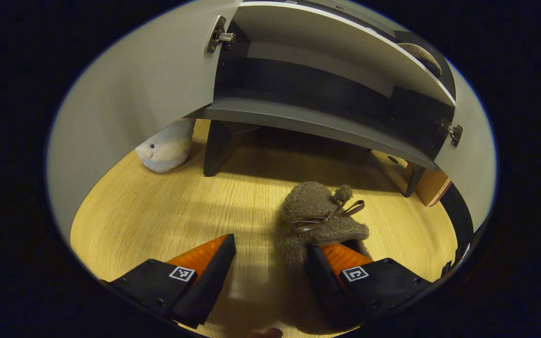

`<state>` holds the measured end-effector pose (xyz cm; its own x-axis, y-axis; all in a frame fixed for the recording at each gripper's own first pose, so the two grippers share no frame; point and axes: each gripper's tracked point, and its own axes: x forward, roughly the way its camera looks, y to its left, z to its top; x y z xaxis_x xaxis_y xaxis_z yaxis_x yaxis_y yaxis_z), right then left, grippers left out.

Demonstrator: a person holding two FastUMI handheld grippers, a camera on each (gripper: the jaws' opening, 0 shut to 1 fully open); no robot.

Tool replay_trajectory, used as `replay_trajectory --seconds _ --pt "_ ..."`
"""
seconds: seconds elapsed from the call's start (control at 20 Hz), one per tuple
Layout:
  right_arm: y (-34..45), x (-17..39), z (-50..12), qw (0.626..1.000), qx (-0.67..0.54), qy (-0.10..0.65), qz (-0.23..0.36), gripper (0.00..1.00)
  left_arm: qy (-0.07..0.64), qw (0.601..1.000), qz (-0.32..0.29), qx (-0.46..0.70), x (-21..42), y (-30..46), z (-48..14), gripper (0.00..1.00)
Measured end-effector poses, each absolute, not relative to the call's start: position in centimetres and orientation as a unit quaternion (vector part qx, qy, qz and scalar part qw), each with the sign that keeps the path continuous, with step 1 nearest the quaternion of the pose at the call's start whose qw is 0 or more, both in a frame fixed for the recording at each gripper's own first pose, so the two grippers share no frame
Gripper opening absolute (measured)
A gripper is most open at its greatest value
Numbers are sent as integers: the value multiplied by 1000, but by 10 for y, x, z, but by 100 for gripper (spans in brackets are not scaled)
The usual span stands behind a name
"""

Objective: Grab one shoe with the right hand and put it into the shoe cabinet, grab the other shoe with the left hand and put it into the shoe cabinet; then close the right door with the right hand and the left door with the left hand.

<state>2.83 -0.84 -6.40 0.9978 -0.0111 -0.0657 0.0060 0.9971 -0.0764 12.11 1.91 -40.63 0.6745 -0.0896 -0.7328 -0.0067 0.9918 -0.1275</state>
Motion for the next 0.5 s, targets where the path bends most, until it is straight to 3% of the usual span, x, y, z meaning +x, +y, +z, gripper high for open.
replay_trajectory --seconds 0.1,0.15,0.25,0.3,0.35,0.5 --pt "-7 29 -67 998 -42 40 -2 94 399 914 -28 -69 124 13 -408 94" --pt "-7 30 -69 998 -43 42 0 94 395 915 -29 -71 126 11 -408 85" --pt "-6 31 -72 998 -42 46 3 94 393 916 -35 -72 126 6 -409 80" --pt "-5 32 -72 998 -41 46 4 94 389 917 -37 -79 126 0 -407 71" --pt "-5 33 -72 998 -40 46 6 94 387 918 -36 -76 127 -4 -405 54" --pt "-3 34 -73 998 -35 46 11 94 383 923 -23 -44 131 2 -402 17"
